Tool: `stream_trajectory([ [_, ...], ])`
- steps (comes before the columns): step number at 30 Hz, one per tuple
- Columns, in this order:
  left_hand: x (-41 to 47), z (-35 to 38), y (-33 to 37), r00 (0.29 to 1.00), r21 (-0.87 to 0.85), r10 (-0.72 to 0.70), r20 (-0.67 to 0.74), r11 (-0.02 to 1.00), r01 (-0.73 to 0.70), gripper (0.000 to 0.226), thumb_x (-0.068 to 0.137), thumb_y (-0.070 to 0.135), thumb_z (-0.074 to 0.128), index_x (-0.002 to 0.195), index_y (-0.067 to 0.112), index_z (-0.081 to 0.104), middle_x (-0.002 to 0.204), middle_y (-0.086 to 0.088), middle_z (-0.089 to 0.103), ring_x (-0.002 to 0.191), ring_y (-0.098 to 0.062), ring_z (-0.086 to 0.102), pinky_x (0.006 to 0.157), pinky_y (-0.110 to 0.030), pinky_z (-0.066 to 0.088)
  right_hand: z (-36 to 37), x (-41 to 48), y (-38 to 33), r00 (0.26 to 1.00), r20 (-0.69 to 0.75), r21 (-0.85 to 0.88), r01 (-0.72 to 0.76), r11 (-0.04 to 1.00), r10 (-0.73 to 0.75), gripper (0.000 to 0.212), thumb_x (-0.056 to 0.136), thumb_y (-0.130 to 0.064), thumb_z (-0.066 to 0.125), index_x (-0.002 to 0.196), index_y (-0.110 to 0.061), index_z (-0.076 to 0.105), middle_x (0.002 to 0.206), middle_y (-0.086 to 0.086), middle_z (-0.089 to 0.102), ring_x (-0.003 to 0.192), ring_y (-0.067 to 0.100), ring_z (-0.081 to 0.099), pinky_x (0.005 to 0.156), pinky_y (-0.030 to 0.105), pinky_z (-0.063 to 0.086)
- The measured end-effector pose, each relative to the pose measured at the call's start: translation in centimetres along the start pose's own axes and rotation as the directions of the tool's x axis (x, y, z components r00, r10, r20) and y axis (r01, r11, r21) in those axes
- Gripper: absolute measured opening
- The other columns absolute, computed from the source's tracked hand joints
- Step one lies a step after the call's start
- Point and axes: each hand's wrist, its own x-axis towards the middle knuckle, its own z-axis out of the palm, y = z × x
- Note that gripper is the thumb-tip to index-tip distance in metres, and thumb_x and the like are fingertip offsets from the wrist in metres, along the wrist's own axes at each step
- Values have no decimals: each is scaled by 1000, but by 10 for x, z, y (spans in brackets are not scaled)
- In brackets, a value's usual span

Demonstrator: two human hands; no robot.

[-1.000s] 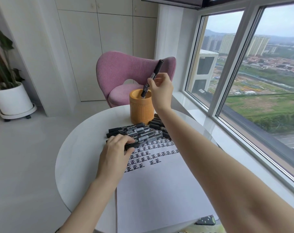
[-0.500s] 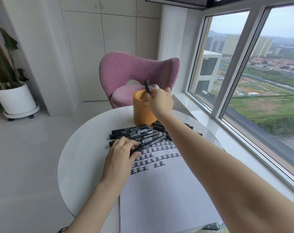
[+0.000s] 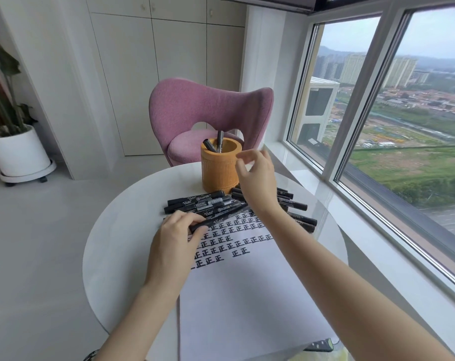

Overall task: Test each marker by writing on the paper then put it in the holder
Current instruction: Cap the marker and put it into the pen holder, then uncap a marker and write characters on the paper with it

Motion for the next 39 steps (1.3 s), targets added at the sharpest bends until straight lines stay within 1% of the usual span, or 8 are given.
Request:
stream_trajectory([
  [5,-2,-2,-1,995,-173,-99,-23,980,94,9,81,17,72,89,20,69,83,8,64,76,-12,58,69,-13,41,-30,-41,2,990,44,184,-141,973,135,36,94,-40,52,80,-8,58,66,-5,53,62,10,47,61,30,39],
  [8,-3,-1,1,992,-292,-128,-10,949,119,12,81,15,71,88,25,68,85,8,66,79,-11,62,73,-18,46,-43,-54,6,924,252,309,-357,881,287,48,87,-56,56,76,-9,53,56,-3,46,49,11,39,52,25,32],
  [11,-5,-2,10,993,-369,-101,53,922,114,16,82,15,69,87,29,67,89,7,68,80,-6,62,69,-16,47,-46,-64,4,832,469,368,-490,790,298,43,88,-50,60,84,-8,51,50,0,46,41,12,36,41,19,28],
  [16,-10,-1,20,986,-336,-40,163,937,94,12,88,17,62,97,26,63,97,15,65,92,-1,59,72,-9,44,-37,-73,-2,880,411,474,-430,769,239,18,93,-20,60,84,-5,54,49,6,35,39,12,29,39,18,24],
  [21,-12,-1,31,961,-347,-45,273,927,142,22,89,30,58,111,28,56,103,15,61,101,0,56,77,-4,41,-37,-81,-1,898,398,493,-384,781,190,23,93,-13,57,74,-5,50,55,9,32,46,16,26,43,20,24],
  [26,-11,1,38,955,-299,1,296,950,92,17,96,31,45,95,20,59,89,10,62,88,-14,56,81,-38,46,-41,-85,-2,899,416,504,-352,789,135,22,94,-11,55,74,-5,48,56,9,36,50,16,29,47,24,25],
  [34,-13,-1,39,940,-319,26,339,943,90,28,97,36,40,74,24,48,51,12,46,52,-10,37,56,-33,30,-46,-89,0,890,453,514,-316,798,61,28,98,-12,49,77,7,50,48,0,45,48,17,34,45,20,29],
  [39,-10,0,36,915,-476,42,401,863,169,31,88,47,42,76,21,55,46,7,31,49,-14,28,50,-26,27,-47,-91,1,884,465,529,-318,786,44,28,100,-15,48,74,-6,48,47,-5,46,51,19,38,47,21,29],
])
